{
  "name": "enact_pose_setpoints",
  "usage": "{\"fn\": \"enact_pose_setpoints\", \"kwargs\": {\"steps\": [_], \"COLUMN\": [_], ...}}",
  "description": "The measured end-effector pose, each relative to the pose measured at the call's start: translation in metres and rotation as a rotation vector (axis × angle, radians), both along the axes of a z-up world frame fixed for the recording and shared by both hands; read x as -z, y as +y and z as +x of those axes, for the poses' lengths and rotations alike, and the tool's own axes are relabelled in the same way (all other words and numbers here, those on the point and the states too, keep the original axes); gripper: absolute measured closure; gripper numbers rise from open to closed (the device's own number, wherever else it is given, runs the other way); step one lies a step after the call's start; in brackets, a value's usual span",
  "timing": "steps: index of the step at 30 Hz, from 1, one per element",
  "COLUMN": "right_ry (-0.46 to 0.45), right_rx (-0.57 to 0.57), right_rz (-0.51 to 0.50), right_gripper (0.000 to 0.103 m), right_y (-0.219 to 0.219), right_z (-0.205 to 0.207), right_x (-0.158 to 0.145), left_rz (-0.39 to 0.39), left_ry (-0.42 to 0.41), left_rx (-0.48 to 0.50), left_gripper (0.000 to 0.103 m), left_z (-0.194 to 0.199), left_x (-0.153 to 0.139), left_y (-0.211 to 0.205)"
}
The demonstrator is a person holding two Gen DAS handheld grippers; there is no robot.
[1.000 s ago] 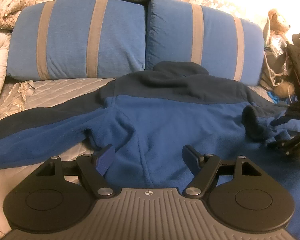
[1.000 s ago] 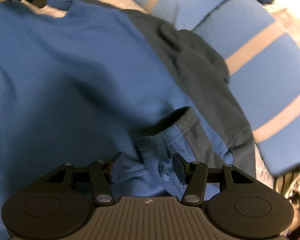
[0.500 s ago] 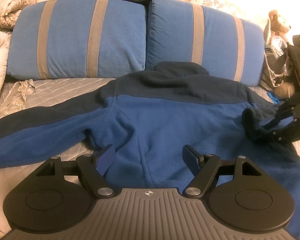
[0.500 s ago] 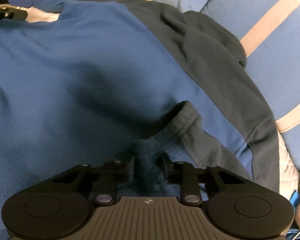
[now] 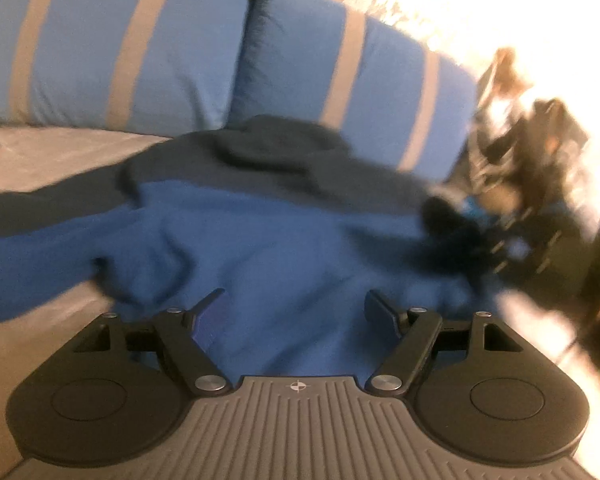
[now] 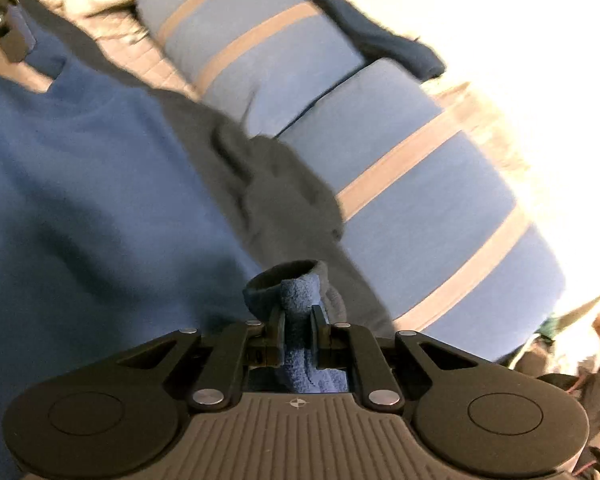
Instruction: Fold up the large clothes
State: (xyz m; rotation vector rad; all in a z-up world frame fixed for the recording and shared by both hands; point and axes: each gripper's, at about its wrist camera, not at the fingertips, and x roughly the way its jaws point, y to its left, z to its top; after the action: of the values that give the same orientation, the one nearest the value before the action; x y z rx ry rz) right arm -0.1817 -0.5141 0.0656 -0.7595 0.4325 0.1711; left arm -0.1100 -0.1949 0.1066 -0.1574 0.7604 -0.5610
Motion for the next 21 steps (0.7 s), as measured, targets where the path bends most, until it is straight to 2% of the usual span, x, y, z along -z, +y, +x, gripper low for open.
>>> {"fn": "enact_pose_setpoints", "kwargs": {"steps": [3,7,13,21], "right_ry": [-0.057,-0.115,-0.137,-0.161], "right_rx": [0.000,-0.020,-0.050,-0.064], "right_rz": [0.015,0.001,-0.008,-0.042], "right_gripper": [0.089,0.089,0.090,0.090], "right_y": [0.003,0.015,0.030,0.046], "right_z": [-0.007,-0.010,-0.010,-0.012], "right_x": [-0.005,-0.010,-0.007,0.002], "left_rz": [-0.160,-0.319,-0.425,-0.618], "left_ry": [0.096,0.255,0.494,0.742], "left_rx": [0.060,0.118,0.143,0.083], "left_gripper": [0.029,0.029,0.029,0.029], "left_z": [0.024,0.060,0.099,0.115], "left_x": [-0.019,-0.021,0.016,0.072], "left_y": [-0.013,-0.047,-0.109,-0.134]}}
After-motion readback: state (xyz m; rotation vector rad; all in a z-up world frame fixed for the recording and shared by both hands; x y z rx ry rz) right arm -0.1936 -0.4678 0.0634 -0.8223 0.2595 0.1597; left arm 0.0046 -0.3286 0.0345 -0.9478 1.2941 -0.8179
